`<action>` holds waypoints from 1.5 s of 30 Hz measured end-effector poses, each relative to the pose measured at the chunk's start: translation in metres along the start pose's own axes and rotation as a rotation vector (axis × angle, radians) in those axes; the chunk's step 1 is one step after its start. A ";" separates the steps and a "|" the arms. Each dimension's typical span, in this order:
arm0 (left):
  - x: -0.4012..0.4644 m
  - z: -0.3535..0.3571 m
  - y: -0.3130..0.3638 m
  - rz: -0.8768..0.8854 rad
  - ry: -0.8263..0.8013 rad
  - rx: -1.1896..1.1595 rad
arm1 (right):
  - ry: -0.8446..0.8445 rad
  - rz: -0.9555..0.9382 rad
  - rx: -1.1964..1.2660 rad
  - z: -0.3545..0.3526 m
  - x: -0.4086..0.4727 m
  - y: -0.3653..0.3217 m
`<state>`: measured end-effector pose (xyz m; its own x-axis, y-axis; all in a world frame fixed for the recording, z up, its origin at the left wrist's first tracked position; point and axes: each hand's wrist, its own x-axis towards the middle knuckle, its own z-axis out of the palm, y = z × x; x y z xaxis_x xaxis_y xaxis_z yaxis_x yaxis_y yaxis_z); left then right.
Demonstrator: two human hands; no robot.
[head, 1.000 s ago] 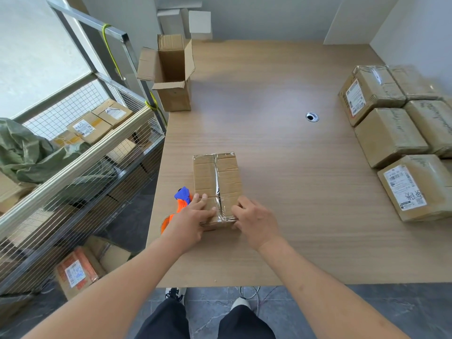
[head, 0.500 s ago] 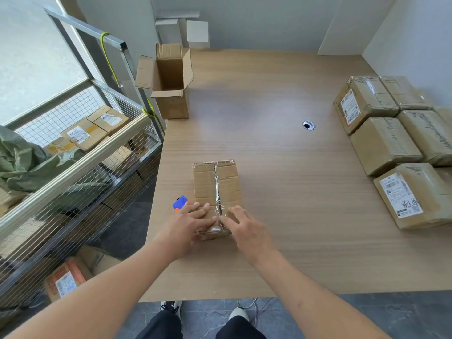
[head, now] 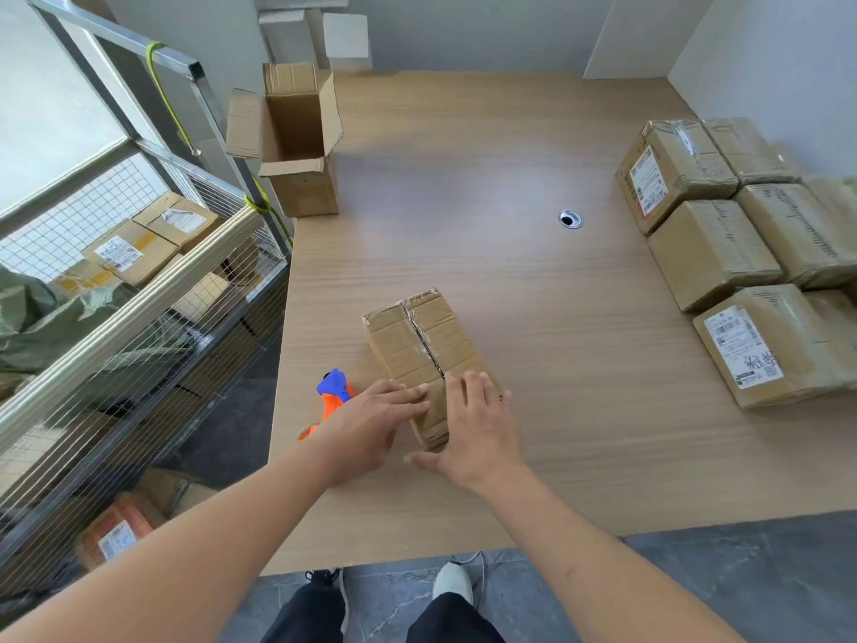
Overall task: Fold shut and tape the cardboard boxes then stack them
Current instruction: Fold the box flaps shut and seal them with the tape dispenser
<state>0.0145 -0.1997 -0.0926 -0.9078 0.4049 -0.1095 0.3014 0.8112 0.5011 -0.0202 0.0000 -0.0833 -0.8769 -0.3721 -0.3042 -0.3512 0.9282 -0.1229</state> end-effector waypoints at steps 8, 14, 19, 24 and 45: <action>0.020 0.000 -0.004 -0.184 0.202 0.071 | 0.024 0.006 0.014 0.011 -0.001 0.010; 0.037 0.002 -0.010 -0.217 0.006 0.249 | 0.019 0.120 -0.002 0.005 0.002 0.041; 0.031 0.002 -0.002 -0.219 -0.037 0.263 | 0.150 0.200 0.016 0.006 0.004 0.027; 0.003 -0.001 0.004 -0.226 -0.055 0.298 | 0.121 0.162 0.190 0.001 0.019 0.015; -0.003 0.004 0.006 -0.262 0.040 0.276 | 0.263 -0.457 0.074 0.018 0.020 0.029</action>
<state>0.0198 -0.1945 -0.0928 -0.9735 0.1562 -0.1667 0.1198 0.9704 0.2098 -0.0419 0.0197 -0.1097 -0.6956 -0.7172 0.0421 -0.7013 0.6652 -0.2562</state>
